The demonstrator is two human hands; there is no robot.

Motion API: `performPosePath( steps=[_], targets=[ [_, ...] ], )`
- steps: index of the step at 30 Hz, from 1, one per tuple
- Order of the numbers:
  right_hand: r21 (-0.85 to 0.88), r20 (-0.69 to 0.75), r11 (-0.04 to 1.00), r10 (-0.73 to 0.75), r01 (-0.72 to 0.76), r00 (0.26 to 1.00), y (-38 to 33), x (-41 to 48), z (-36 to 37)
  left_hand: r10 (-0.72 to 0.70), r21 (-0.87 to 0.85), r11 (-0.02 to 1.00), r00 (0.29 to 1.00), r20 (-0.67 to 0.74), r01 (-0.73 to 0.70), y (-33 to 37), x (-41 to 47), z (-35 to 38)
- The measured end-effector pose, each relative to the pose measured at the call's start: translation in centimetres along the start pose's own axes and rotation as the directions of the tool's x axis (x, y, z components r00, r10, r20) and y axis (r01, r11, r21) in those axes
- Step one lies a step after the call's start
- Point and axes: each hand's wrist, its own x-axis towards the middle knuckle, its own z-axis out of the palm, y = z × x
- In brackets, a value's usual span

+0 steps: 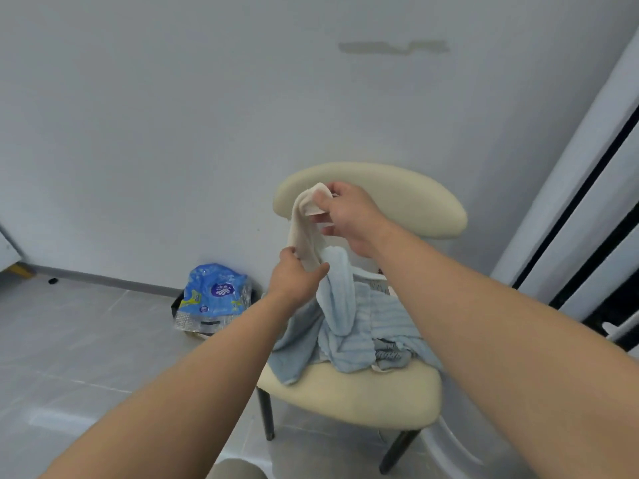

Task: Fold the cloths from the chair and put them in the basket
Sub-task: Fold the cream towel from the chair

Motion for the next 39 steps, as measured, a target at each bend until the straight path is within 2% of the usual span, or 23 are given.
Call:
performPosePath(
  steps=[6, 13, 18, 22, 24, 27, 28, 34, 39],
  targets=[
    [0.203, 0.078, 0.979, -0.033, 0.016, 0.996, -3.2, -1.5, -1.0, 0.034, 0.022, 0.999, 0.999, 0.023, -0.034, 2.8, 0.2, -0.7],
    [0.309, 0.069, 0.940, -0.175, 0.146, 0.982, -6.2, -3.5, -2.6, -0.070, -0.048, 0.996, 0.996, 0.054, 0.073, 6.0, 0.0, -1.0],
    [0.352, 0.063, 0.921, -0.199, 0.164, 0.978, -6.3, -4.6, -4.4, -0.098, -0.208, 0.969, 0.979, 0.179, 0.135, 6.5, -0.4, -0.1],
    [0.352, 0.025, 0.926, -0.156, 0.137, 0.987, -5.3, -5.1, -5.7, -0.109, -0.364, 0.922, 0.991, 0.083, 0.132, 6.9, 1.1, -0.2],
    [0.372, 0.014, 0.920, -0.138, 0.122, 0.990, -4.9, -5.1, -6.2, -0.110, -0.300, 0.946, 0.991, 0.071, 0.127, 6.8, 1.7, -0.2],
    [0.428, 0.012, 0.899, -0.112, 0.096, 0.994, -4.4, -5.0, -6.4, -0.091, -0.031, 0.995, 0.974, 0.206, 0.099, 6.4, 0.8, 0.6],
    [0.445, 0.012, 0.891, -0.105, 0.089, 0.994, -4.4, -4.9, -6.4, -0.100, -0.031, 0.993, 0.965, 0.244, 0.111, 6.3, 0.3, 1.2],
    [0.443, 0.001, 0.892, -0.103, 0.092, 0.995, -4.4, -4.8, -6.7, -0.136, -0.281, 0.942, 0.973, 0.186, 0.186, 5.2, 1.3, 3.4],
    [0.292, -0.153, 0.948, -0.083, 0.125, 0.985, -2.9, -4.4, -8.1, -0.112, -0.380, 0.914, 0.989, 0.099, 0.141, 6.4, 3.5, 2.4]
  ],
)
